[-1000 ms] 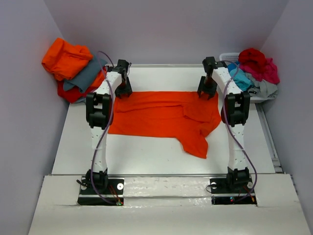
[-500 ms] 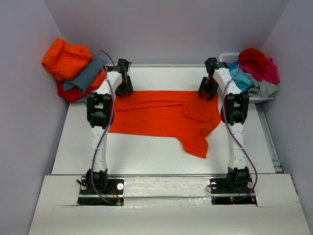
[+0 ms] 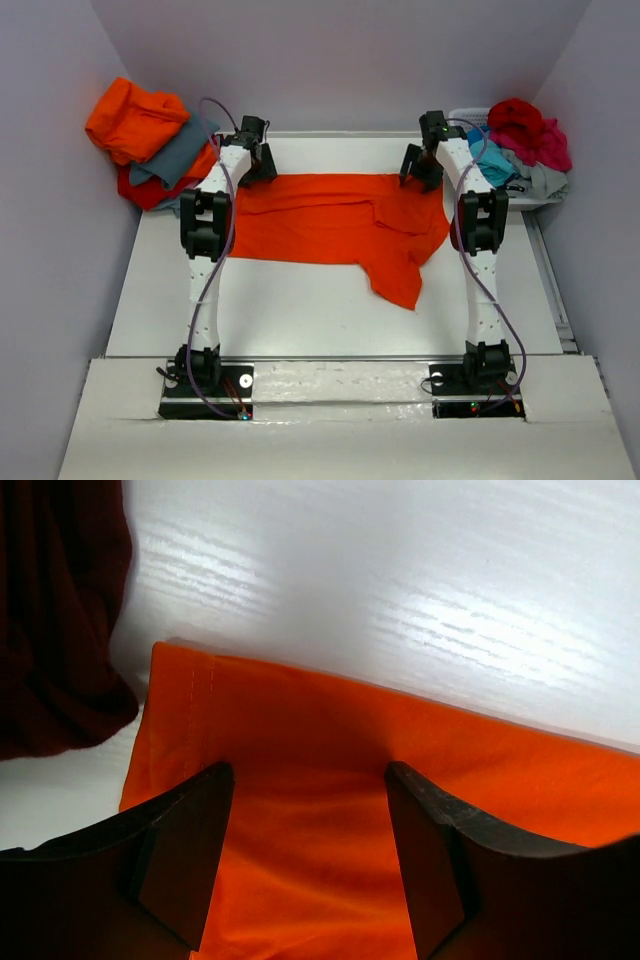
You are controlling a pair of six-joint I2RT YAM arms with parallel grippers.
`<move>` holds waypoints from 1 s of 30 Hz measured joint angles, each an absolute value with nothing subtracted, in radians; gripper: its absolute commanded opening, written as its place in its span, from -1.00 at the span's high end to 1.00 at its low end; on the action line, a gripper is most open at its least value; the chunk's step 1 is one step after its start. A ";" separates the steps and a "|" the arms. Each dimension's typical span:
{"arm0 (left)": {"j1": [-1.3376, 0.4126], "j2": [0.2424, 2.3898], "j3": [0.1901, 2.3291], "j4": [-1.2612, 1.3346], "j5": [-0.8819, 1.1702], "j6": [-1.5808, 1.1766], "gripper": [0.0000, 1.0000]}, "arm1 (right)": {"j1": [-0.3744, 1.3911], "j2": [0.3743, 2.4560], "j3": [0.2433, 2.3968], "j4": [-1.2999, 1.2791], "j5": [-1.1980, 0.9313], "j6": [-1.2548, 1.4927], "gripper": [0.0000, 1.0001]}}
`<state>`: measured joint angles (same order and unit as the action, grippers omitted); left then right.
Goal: Fold and stack the t-shirts
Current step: Fold the tshirt
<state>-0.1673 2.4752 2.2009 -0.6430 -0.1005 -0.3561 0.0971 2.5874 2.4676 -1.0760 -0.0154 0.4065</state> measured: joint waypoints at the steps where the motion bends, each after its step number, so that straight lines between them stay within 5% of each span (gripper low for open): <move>1: -0.166 2.478 2.204 -0.638 -0.101 -0.358 -0.50 | 0.097 2.593 2.479 -1.058 -0.015 0.403 -0.48; 20: -0.155 2.486 2.225 -0.485 -0.128 -0.383 -0.52 | 0.085 2.570 2.469 -0.883 -0.019 0.383 -0.61; 30: -0.189 2.227 2.038 -0.552 -0.199 -0.389 -0.52 | 0.100 2.254 2.212 -0.947 -0.035 0.428 -0.56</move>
<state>-0.1894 2.2272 2.0377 -0.5518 -0.1986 -0.3885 0.1001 2.2543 2.2124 -0.9466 -0.0353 0.4282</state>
